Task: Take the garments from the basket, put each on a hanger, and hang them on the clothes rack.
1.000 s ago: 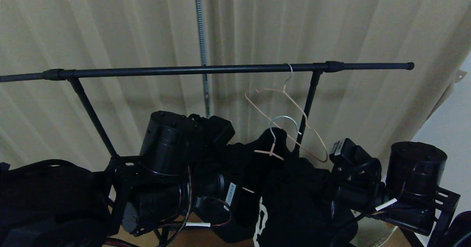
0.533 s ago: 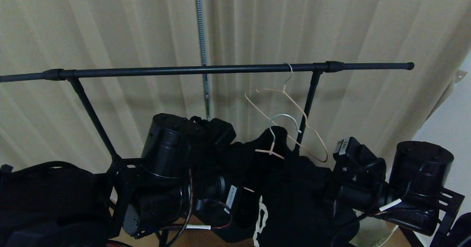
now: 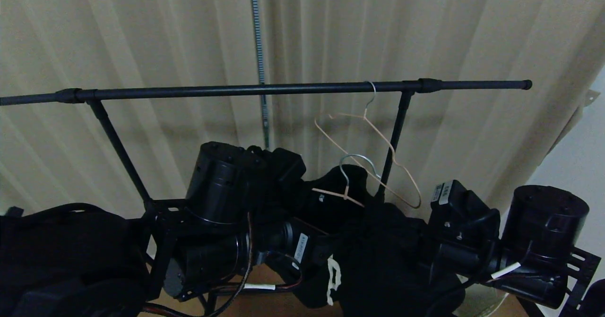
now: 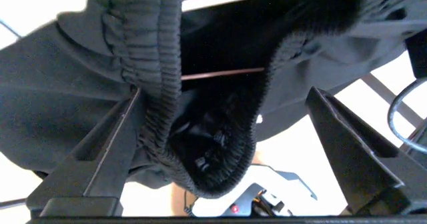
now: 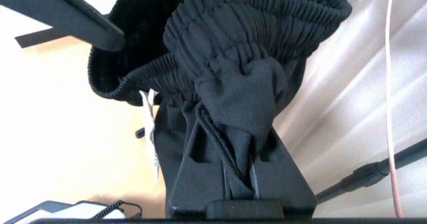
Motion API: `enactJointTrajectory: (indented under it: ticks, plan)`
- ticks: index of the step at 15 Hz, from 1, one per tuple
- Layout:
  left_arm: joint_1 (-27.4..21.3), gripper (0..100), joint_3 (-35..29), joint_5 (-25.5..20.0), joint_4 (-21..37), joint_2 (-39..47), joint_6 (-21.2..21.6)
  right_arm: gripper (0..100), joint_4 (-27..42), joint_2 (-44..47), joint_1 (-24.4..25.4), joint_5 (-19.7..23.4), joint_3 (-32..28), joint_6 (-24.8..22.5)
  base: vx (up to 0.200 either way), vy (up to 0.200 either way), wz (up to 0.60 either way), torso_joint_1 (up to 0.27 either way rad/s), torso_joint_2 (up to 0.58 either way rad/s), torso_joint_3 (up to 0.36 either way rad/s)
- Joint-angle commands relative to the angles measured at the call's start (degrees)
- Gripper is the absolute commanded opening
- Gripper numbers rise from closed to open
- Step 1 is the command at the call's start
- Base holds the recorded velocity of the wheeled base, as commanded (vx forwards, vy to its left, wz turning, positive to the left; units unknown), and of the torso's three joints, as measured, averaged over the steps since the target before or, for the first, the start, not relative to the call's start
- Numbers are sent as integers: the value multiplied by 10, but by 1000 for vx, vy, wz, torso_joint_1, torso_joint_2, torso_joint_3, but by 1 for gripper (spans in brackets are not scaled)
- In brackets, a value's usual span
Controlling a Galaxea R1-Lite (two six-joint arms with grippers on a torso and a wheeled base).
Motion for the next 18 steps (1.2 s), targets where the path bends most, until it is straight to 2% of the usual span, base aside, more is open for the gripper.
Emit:
enactJointTrajectory:
  ticks: [1,3,6,9,11,18]
  plan:
    - [1,100,2,0,0,-6,-2,0,0,1,0,2,0,0,0,0,0,0,0,0]
    - [1,100,0,0,-1,-6,-3,0,-1,1,0,5,1,1,0,0,0,0,0,0]
    - [1,100,-3,0,-1,-3,-5,0,-6,-5,0,31,5,9,0,0,0,0,0,0]
    - [1,100,-4,-1,-1,-3,-11,0,-44,1,0,44,18,21,0,0,0,0,0,0]
    - [1,100,-11,-1,-1,-1,-32,0,-70,1,-1,59,26,40,0,0,0,0,0,0]
    - [4,100,13,-1,0,-47,-36,0,-76,7,-17,85,26,48,0,0,0,0,0,0]
